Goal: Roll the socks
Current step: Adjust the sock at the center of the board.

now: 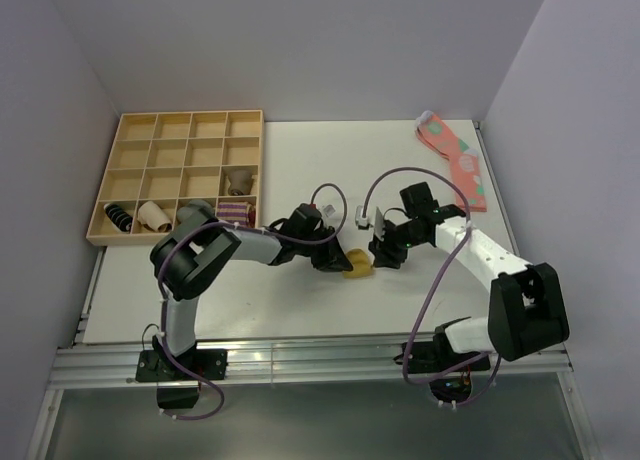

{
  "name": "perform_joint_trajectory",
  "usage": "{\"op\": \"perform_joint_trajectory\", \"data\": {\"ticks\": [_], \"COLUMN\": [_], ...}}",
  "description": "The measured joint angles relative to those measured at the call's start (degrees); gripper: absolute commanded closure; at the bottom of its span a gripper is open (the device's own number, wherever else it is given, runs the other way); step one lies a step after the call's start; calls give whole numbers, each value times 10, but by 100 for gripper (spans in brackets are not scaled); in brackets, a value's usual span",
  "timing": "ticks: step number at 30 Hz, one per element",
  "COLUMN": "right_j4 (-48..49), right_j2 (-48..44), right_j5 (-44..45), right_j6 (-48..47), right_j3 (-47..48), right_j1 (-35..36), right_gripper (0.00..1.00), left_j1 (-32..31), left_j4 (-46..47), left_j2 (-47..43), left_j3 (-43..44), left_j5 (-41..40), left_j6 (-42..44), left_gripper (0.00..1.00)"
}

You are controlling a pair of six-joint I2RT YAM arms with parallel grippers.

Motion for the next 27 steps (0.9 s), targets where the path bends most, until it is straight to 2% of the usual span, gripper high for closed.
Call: {"op": "perform_joint_trajectory", "data": {"ticks": [9, 27], "right_j4": [75, 169], "right_j2": [-26, -37], "right_j5": [56, 136], "right_j6": [-3, -1], "right_j3": [-84, -125], "right_j1": [105, 158], "right_gripper": [49, 55], "left_j1": [7, 12], "left_j4": [-54, -68], "left_j2": [14, 23], "left_j3": [36, 49], "left_j5": [30, 47], "left_j6": [13, 19], "left_gripper": [100, 100]}}
